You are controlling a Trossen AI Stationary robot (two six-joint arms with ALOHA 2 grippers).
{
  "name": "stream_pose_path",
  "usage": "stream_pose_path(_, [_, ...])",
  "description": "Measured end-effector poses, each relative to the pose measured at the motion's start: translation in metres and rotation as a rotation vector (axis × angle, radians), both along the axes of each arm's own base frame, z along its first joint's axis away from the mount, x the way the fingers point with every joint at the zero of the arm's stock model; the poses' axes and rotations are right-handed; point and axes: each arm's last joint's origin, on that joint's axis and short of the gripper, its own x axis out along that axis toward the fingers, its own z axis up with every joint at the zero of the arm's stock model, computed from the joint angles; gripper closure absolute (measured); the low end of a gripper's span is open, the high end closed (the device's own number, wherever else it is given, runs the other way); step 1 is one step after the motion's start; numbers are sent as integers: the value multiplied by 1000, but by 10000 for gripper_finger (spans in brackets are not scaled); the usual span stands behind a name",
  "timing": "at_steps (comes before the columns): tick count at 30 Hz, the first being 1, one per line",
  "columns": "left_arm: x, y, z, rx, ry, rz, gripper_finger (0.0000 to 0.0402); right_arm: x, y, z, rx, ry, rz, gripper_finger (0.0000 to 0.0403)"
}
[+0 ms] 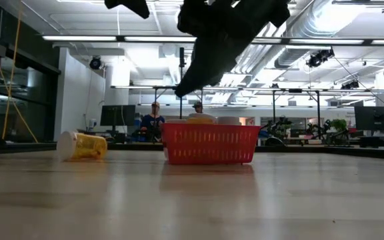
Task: Pick and place pill bottles into a basket
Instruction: Adjust the medicine bottles into the bin
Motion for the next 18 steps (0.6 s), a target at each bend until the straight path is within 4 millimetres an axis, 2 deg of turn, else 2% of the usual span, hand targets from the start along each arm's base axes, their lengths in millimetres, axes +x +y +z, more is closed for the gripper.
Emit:
stream_pose_path(5, [0,0,0,10,4,-11,376,7,-2,-4,-49,5,30,402])
stream_pose_path(8, [0,0,0,14,6,-14,378,11,-3,-3,-53,10,35,402])
stream_pose_path(10, [0,0,0,15,6,-14,372,13,-5,-2,-56,10,29,402])
stream_pose_path(15, [0,0,0,16,7,-16,328,14,-7,-13,-69,55,24,403])
stream_pose_path(18, [0,0,0,16,7,-16,331,13,-8,-19,-89,91,18,403])
